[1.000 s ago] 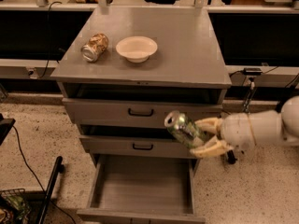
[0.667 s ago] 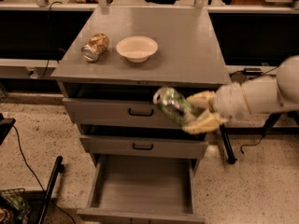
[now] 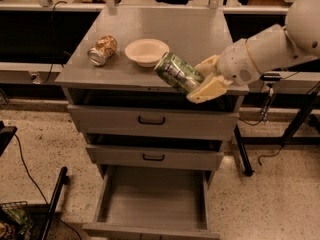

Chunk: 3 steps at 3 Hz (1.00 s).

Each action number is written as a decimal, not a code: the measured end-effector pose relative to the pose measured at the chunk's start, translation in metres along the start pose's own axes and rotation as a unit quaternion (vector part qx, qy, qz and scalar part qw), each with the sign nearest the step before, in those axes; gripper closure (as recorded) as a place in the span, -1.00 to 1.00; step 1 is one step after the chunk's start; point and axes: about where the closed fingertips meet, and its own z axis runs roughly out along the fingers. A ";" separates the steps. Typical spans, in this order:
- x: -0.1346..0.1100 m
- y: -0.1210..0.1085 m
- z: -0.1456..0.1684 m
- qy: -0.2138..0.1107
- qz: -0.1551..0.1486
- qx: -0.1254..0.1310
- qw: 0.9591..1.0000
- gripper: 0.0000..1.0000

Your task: Pick green can from bottom drawer and place on counter

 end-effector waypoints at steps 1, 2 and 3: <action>-0.013 -0.036 -0.013 0.057 0.027 0.037 0.997 1.00; -0.008 -0.069 -0.031 0.120 0.070 0.068 0.988 1.00; 0.011 -0.089 -0.045 0.170 0.118 0.077 0.975 1.00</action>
Offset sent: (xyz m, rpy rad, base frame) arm 0.0910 -0.0713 0.0542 -0.3492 0.1265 -0.4088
